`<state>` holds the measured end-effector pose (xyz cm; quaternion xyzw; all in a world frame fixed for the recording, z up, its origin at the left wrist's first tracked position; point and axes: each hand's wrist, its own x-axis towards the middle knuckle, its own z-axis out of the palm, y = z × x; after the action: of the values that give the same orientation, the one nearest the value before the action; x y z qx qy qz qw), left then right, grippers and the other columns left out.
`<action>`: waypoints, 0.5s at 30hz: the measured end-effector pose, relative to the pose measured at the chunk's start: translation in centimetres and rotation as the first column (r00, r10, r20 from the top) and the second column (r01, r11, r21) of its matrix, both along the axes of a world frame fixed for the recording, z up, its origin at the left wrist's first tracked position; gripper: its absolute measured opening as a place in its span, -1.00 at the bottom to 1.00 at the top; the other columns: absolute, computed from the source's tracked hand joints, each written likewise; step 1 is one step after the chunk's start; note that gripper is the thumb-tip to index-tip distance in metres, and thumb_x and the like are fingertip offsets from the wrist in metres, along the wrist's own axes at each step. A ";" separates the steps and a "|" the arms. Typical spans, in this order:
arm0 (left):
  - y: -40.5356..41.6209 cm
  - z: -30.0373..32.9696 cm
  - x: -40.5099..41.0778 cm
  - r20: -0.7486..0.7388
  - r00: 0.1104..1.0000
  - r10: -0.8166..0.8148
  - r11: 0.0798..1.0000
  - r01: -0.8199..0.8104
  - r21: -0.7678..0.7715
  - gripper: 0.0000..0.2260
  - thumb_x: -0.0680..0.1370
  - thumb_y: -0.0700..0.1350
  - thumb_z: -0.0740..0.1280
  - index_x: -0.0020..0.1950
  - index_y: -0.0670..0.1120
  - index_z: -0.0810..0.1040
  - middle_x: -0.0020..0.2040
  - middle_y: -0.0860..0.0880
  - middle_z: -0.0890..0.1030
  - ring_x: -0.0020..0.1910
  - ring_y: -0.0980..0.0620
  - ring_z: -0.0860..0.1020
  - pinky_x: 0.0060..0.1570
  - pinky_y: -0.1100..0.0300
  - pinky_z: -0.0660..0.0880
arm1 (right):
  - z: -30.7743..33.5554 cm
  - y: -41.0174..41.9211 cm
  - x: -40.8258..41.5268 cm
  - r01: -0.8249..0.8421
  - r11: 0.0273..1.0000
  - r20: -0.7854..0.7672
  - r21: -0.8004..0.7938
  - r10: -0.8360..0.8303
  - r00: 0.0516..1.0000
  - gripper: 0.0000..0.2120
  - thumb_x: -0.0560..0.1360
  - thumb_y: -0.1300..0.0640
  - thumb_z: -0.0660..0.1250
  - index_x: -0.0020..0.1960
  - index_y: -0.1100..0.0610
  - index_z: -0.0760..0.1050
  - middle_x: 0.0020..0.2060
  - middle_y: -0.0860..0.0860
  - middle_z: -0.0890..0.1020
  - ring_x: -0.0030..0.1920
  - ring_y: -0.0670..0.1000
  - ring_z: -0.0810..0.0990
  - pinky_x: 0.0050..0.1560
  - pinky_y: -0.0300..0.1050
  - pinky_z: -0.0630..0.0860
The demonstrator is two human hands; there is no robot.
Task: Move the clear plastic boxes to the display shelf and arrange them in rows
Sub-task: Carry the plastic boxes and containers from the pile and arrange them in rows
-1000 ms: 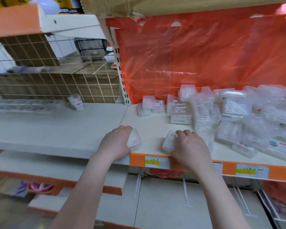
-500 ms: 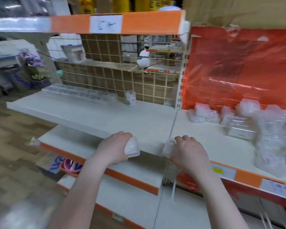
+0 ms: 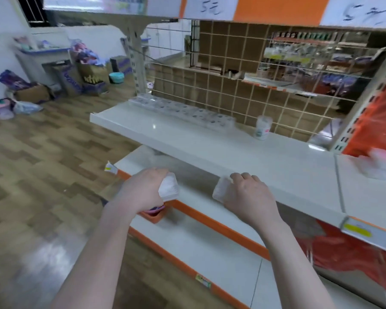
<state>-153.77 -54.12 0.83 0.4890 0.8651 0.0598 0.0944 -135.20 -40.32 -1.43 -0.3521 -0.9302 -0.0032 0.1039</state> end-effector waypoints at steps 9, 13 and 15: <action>-1.1 -0.8 -9.6 -0.009 0.997 0.071 0.997 -0.071 -0.017 -0.41 0.41 -0.18 0.39 0.41 -0.04 0.29 0.32 -0.01 0.41 0.29 -0.01 0.39 0.17 0.08 0.42 | -0.4 0.5 -11.3 -0.055 0.998 0.005 0.021 0.055 0.998 -0.68 0.43 0.10 0.24 0.17 0.12 0.39 0.04 0.05 0.52 0.07 0.09 0.46 0.01 -0.13 0.39; 0.2 -0.8 -15.5 -0.045 0.998 0.053 0.998 -0.054 -0.016 -0.38 0.43 -0.16 0.39 0.45 -0.04 0.24 0.35 -0.01 0.39 0.30 -0.01 0.39 0.20 0.09 0.41 | -0.7 2.3 -17.9 -0.077 0.997 -0.024 0.005 0.077 0.997 -0.64 0.46 0.08 0.22 0.24 0.11 0.37 0.11 0.05 0.51 0.13 0.09 0.44 0.09 -0.11 0.38; 1.1 -0.8 -19.2 -0.049 0.998 0.047 0.999 -0.047 0.011 -0.39 0.43 -0.15 0.41 0.44 0.00 0.27 0.31 0.02 0.42 0.27 -0.01 0.43 0.16 0.10 0.44 | -0.8 3.5 -21.9 -0.075 0.997 -0.045 -0.014 0.074 0.996 -0.64 0.44 0.10 0.22 0.23 0.10 0.38 0.12 0.05 0.51 0.15 0.09 0.44 0.11 -0.11 0.37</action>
<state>-172.93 -53.00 0.07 0.4702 0.8781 0.0543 0.0693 -157.13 -36.83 -2.19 -0.3179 -0.9402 0.0158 0.1216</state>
